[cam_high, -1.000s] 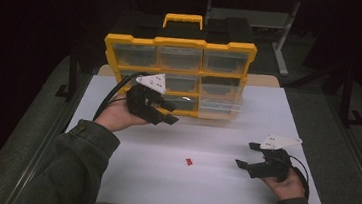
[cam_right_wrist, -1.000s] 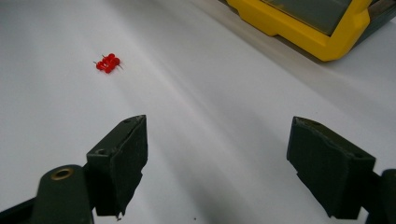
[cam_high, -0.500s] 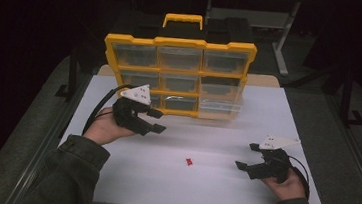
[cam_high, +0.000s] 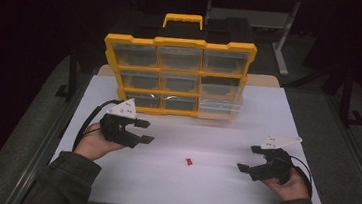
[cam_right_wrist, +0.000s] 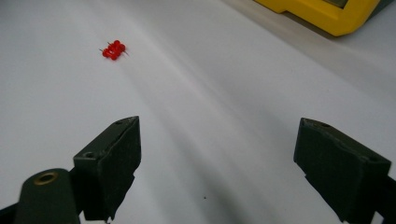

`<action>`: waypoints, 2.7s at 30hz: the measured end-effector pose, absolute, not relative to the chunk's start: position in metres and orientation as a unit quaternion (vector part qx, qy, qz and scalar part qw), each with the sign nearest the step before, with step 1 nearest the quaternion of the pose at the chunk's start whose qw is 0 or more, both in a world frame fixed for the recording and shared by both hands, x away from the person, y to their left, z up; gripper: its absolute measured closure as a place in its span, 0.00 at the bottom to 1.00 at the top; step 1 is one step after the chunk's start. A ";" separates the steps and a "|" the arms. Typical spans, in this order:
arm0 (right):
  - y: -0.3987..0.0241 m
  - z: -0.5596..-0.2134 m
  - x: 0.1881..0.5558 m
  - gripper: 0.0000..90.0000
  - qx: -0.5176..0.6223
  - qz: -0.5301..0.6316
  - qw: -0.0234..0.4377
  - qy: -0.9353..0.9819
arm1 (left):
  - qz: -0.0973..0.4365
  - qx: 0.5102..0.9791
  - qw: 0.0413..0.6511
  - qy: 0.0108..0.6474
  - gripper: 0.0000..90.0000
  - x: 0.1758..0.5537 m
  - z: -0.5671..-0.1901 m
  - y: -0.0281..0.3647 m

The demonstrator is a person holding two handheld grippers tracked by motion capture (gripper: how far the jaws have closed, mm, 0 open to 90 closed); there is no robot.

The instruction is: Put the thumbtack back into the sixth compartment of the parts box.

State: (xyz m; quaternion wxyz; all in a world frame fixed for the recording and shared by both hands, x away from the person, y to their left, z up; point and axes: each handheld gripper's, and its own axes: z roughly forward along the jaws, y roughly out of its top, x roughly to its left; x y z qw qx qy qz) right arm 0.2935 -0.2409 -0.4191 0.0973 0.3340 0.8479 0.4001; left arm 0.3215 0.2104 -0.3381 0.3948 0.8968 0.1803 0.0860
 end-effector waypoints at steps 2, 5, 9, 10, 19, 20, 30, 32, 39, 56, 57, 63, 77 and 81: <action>-0.241 -0.416 0.293 0.15 0.334 0.402 0.093 0.847 | 0.088 0.894 0.398 0.184 0.49 0.319 -0.342 0.215; -0.241 -0.412 0.292 0.16 0.335 0.396 0.081 0.851 | 0.090 0.891 0.402 0.194 0.48 0.313 -0.345 0.222; -0.242 -0.407 0.290 0.15 0.332 0.387 0.082 0.856 | 0.101 0.884 0.410 0.202 0.46 0.304 -0.349 0.231; -0.243 -0.406 0.291 0.15 0.327 0.387 0.084 0.858 | 0.102 0.884 0.408 0.204 0.46 0.302 -0.350 0.233; -0.236 -0.387 0.290 0.15 0.305 0.386 0.073 0.867 | 0.102 0.881 0.407 0.219 0.41 0.291 -0.364 0.238; -0.235 -0.385 0.290 0.16 0.301 0.385 0.071 0.870 | 0.104 0.880 0.407 0.220 0.40 0.290 -0.367 0.239; -0.210 -0.371 0.297 0.19 0.269 0.379 0.055 0.884 | 0.107 0.874 0.413 0.235 0.38 0.284 -0.382 0.247; -0.206 -0.369 0.299 0.20 0.262 0.377 0.054 0.887 | 0.108 0.871 0.416 0.238 0.38 0.283 -0.387 0.248; -0.177 -0.362 0.301 0.25 0.228 0.361 0.051 0.903 | 0.097 0.869 0.415 0.253 0.38 0.284 -0.396 0.252; -0.108 -0.388 0.331 0.56 0.151 0.323 0.022 0.934 | 0.110 0.869 0.416 0.243 0.38 0.279 -0.395 0.256; -0.104 -0.389 0.332 0.57 0.147 0.321 0.021 0.935 | 0.110 0.869 0.416 0.244 0.38 0.279 -0.394 0.256; -0.084 -0.398 0.340 0.67 0.129 0.302 0.015 0.944 | 0.112 0.868 0.415 0.246 0.38 0.279 -0.395 0.257; -0.069 -0.420 0.355 0.81 0.125 0.276 -0.012 0.953 | 0.106 0.864 0.424 0.249 0.38 0.279 -0.395 0.259; -0.068 -0.423 0.357 0.84 0.117 0.276 -0.011 0.954 | 0.105 0.863 0.427 0.251 0.38 0.280 -0.395 0.259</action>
